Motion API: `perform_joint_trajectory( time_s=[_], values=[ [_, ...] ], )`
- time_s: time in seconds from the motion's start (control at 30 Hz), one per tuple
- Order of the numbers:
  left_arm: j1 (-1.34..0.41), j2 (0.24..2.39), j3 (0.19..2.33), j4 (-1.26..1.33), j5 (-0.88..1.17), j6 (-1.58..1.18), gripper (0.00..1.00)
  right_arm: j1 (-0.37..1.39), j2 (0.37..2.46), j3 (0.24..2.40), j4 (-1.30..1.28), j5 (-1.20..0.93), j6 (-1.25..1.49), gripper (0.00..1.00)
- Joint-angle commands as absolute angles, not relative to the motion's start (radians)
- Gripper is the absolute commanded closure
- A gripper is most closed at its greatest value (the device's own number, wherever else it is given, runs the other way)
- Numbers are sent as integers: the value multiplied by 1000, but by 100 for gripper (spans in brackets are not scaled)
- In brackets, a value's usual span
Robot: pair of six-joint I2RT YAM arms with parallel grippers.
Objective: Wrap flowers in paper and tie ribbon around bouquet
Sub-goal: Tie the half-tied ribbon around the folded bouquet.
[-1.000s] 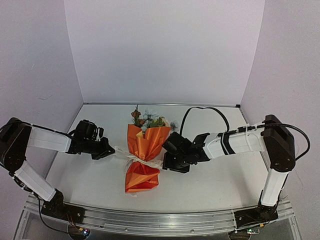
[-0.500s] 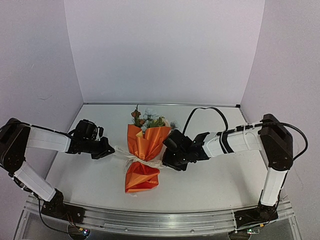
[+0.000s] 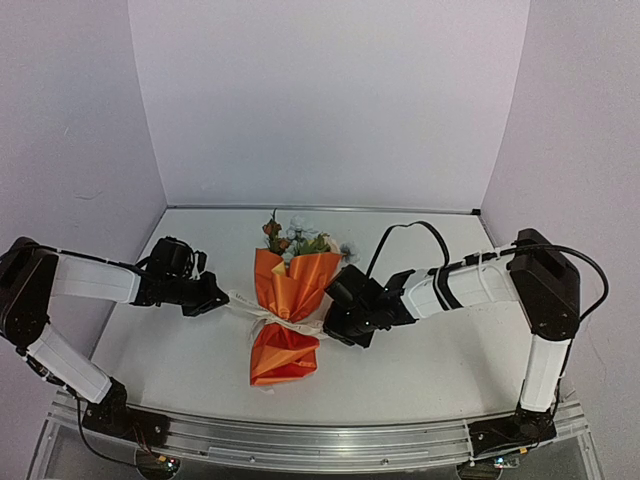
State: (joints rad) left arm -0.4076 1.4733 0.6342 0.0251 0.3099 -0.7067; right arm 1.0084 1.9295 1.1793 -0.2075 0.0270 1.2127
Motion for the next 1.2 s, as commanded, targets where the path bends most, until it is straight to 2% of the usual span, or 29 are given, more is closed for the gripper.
perform_joint_trajectory(
  time_s=[0.0, 0.23, 0.57, 0.97, 1.17],
  values=[
    [-411, 1438, 669, 17, 272, -704, 100, 1004, 1932, 1180, -187, 31, 1210, 100],
    [-384, 1426, 667, -28, 194, -716, 100, 1006, 1855, 1174, -328, 154, 1133, 100],
    [-331, 1451, 668, -5, 203, -724, 100, 1035, 1799, 1195, -566, 363, 1041, 100],
    [-314, 1485, 724, -57, 244, -655, 100, 1037, 1802, 1226, -640, 424, 992, 100],
    [-315, 1477, 816, -230, 134, -557, 100, 1026, 1798, 1230, -655, 465, 961, 100]
  ],
)
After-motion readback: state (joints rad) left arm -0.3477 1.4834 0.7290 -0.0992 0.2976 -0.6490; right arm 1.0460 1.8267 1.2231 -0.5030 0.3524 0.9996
